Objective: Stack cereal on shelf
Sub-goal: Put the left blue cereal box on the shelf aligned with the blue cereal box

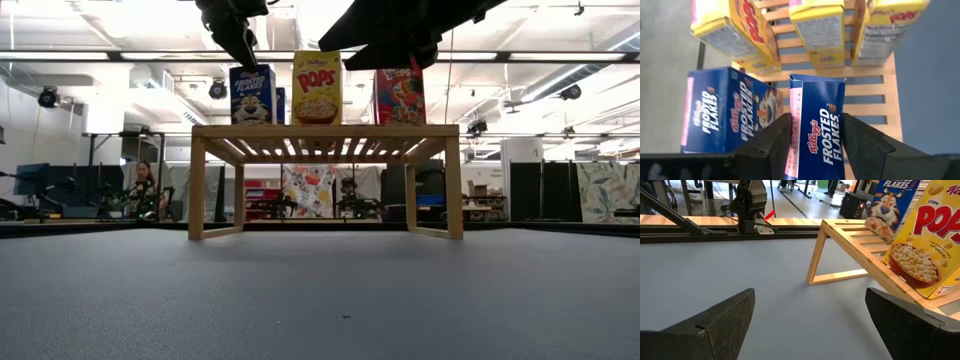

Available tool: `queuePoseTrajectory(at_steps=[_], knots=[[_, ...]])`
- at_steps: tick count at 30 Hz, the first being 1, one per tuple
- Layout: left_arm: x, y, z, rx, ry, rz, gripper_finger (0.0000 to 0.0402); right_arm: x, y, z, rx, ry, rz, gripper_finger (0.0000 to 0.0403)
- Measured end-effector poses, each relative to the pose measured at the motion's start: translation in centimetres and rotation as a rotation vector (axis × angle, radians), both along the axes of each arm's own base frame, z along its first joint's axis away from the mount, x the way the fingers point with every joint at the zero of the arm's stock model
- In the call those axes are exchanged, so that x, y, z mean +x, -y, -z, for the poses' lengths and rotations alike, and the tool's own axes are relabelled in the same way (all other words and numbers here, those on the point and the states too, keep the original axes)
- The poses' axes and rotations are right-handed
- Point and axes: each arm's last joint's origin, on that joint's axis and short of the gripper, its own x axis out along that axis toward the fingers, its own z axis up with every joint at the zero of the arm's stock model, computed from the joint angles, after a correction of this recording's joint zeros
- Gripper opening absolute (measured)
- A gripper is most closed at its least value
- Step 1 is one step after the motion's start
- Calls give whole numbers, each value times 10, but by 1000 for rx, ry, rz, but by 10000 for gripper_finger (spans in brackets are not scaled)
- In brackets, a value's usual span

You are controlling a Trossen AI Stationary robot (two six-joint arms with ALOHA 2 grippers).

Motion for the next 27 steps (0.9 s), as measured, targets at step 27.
queuePoseTrajectory(at_steps=[27], knots=[[-8,2,-6,59,-18,-66,240,0,-1,0,2,0,-2,368]])
